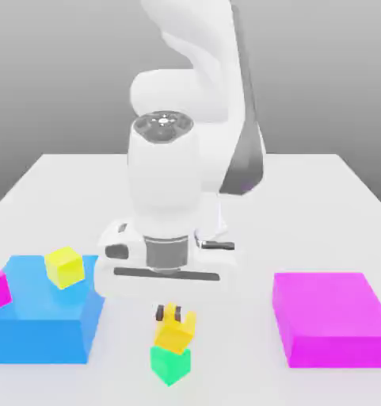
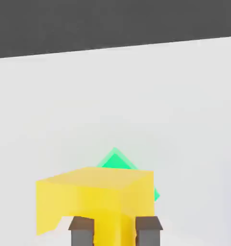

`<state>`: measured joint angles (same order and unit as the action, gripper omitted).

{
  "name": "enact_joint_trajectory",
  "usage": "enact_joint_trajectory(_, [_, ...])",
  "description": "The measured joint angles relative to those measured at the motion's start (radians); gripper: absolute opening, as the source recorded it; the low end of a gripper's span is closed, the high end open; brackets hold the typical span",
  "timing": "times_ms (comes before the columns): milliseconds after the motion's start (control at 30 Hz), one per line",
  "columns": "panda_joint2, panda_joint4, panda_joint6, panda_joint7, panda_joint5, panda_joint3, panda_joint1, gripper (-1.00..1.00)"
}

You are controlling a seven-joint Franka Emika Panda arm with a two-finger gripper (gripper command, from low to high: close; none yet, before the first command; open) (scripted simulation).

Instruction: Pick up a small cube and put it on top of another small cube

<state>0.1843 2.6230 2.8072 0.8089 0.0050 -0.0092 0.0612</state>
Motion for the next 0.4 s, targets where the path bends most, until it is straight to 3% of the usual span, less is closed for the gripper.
enact_joint_trajectory(33, [0.027, -0.001, 0.025, 0.000, 0.001, 0.001, 0.001, 1.00])
enact_joint_trajectory(233, [0.040, -0.002, 0.038, -0.001, 0.001, 0.001, 0.000, 1.00])
enact_joint_trajectory(400, [-0.093, 0.007, -0.085, 0.002, -0.002, -0.001, -0.001, 1.00])
